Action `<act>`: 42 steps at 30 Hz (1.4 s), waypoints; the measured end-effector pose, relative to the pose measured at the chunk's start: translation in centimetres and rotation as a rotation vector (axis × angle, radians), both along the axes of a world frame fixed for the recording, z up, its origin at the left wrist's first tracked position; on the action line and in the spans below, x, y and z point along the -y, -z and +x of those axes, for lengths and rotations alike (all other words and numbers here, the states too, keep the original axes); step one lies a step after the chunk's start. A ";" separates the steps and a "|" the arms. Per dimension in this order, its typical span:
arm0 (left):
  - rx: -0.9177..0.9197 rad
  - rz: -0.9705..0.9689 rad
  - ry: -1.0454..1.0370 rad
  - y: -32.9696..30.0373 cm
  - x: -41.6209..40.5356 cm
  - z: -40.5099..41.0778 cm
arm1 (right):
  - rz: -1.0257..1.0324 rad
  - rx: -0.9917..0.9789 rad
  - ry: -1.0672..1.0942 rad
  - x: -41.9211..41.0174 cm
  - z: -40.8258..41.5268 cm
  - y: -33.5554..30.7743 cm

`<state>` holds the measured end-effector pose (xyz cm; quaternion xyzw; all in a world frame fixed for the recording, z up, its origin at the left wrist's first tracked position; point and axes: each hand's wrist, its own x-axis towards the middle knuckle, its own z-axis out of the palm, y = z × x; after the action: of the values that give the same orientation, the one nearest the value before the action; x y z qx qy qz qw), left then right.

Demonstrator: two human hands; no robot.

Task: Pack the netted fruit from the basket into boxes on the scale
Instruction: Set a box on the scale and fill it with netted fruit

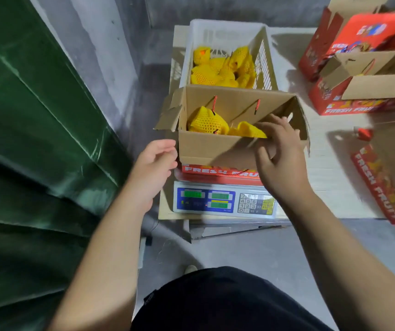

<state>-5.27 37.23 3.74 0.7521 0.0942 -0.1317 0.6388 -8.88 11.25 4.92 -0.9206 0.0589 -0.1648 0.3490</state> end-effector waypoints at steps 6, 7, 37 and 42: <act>0.141 0.093 0.167 -1.1 -1.5 -2.4 | -0.095 -0.130 -0.281 -1.6 -2.0 -1.5; 0.150 0.110 0.198 -1.2 -1.7 -2.7 | -0.088 -0.143 -0.301 -1.5 -2.0 -2.1; 0.476 0.203 0.463 -7.6 6.9 11.9 | 0.121 -0.094 -0.353 2.4 10.6 -7.5; 0.397 0.442 0.520 -7.2 12.1 23.0 | -0.136 -0.274 -0.330 8.0 23.1 -6.3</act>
<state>17.69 25.09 10.98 0.8812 -0.1986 -0.1176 0.4126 14.17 3.30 11.18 -0.9529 -0.0569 0.0178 0.2973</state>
